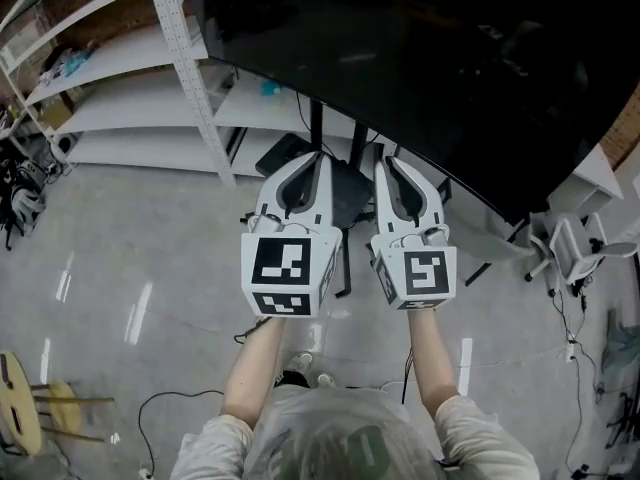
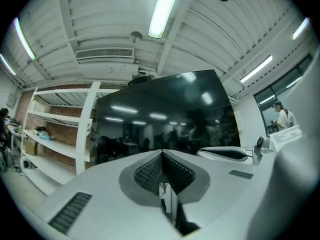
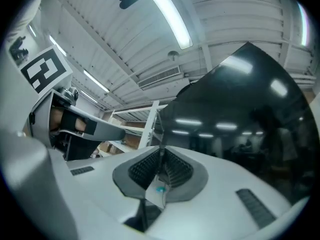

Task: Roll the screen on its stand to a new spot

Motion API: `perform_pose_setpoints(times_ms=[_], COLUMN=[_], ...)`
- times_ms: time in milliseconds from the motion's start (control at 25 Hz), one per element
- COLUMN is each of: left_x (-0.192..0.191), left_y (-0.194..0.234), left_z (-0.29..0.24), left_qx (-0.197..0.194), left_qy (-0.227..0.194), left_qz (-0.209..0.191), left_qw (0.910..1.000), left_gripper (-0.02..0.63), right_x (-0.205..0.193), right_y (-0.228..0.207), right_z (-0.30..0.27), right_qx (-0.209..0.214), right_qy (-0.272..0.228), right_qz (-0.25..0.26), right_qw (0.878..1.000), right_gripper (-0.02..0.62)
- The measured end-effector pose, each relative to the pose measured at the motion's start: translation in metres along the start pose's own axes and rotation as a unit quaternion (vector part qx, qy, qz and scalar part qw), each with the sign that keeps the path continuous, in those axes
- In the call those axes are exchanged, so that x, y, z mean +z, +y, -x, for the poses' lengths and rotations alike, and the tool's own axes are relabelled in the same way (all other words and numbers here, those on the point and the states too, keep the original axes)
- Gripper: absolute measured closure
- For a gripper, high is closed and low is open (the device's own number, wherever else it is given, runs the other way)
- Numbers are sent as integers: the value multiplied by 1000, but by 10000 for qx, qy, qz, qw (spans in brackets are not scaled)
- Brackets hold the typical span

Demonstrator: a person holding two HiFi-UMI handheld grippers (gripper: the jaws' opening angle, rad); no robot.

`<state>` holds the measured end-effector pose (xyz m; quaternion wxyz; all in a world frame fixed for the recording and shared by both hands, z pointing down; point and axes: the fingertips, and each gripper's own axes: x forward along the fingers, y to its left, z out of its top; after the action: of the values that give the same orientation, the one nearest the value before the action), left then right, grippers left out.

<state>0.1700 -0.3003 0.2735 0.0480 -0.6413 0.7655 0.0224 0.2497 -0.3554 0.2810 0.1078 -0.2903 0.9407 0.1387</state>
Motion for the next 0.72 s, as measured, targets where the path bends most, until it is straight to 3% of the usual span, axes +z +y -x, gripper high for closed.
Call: perform_pose_setpoints(times_ms=[200, 320, 520, 720], left_x=[6, 11, 17, 29], left_y=[72, 118, 191, 239], left_z=[54, 102, 201, 284], left_qx=[1029, 1780, 3243, 4233], left_qy=[-115, -212, -281, -388], left_qz=[15, -110, -416, -716], left_qw=[9946, 9837, 9446, 9023], left_gripper=[591, 591, 591, 591], right_x=[24, 39, 60, 86], right_y=[73, 128, 242, 371], right_z=[-32, -50, -74, -55], right_qx=[938, 1564, 2701, 3878], right_qy=[-427, -649, -1141, -1371], right_qz=[-475, -897, -1145, -1564], right_qw=[9935, 9815, 9492, 8980], right_gripper=[558, 560, 560, 560])
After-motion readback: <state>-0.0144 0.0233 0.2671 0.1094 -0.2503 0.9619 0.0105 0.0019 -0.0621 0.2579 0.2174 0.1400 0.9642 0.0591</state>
